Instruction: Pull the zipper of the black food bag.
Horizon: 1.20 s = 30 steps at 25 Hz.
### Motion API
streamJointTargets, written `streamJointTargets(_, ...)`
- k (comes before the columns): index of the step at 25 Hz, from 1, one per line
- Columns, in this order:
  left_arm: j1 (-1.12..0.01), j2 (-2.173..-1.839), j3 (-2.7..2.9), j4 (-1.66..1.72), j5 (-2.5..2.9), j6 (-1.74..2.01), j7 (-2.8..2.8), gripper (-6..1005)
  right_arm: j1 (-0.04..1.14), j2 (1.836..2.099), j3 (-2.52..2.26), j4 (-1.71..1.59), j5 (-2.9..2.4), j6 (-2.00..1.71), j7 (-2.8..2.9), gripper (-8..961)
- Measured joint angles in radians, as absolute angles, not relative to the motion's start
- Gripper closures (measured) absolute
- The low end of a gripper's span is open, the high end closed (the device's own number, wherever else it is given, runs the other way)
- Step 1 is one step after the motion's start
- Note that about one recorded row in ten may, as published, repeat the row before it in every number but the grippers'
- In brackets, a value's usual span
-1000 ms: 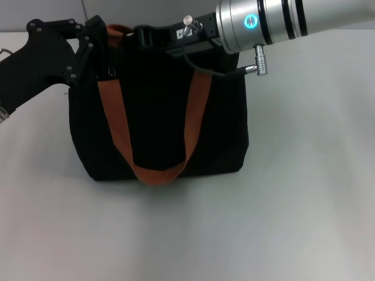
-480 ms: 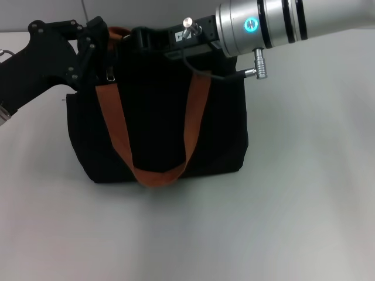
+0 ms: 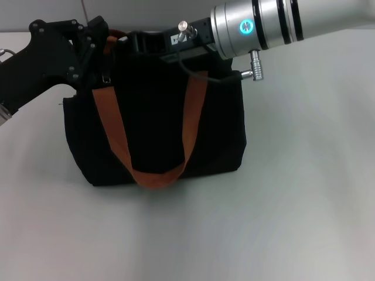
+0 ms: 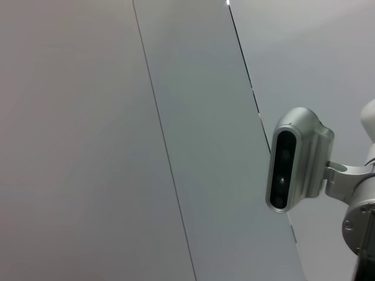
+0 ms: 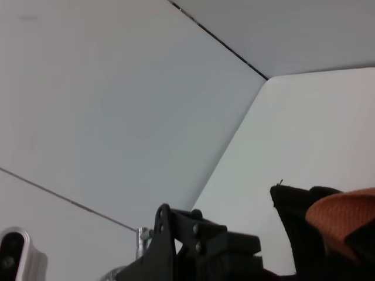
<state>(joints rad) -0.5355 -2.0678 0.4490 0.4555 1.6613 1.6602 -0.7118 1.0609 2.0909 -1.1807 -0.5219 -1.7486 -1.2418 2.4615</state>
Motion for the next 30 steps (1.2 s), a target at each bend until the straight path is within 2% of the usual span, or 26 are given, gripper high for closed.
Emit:
streamJointTargets(2, -0.535, -2.068, 0.449, 0.456, 1.661, 1.659, -0.712, 913, 1.059, 2.091, -1.183, -0.523, -1.749, -1.240, 2.461, 798)
streamJointTargets(7, -0.531, -2.068, 0.448, 0.456, 1.655, 1.658, -0.712, 912, 1.056, 2.091, -1.184, -0.525, -1.749, -1.239, 2.442, 911)
streamJointTargets(15, -0.526, -2.068, 0.448, 0.456, 1.652, 1.657, -0.712, 910, 1.054, 2.088, -1.183, -0.536, -1.754, -1.239, 2.397, 954)
streamJointTargets(30, -0.507, -2.065, 0.446, 0.456, 1.630, 1.656, -0.712, 906, 1.069, 2.085, -1.185, -0.587, -1.848, -1.236, 2.416, 954)
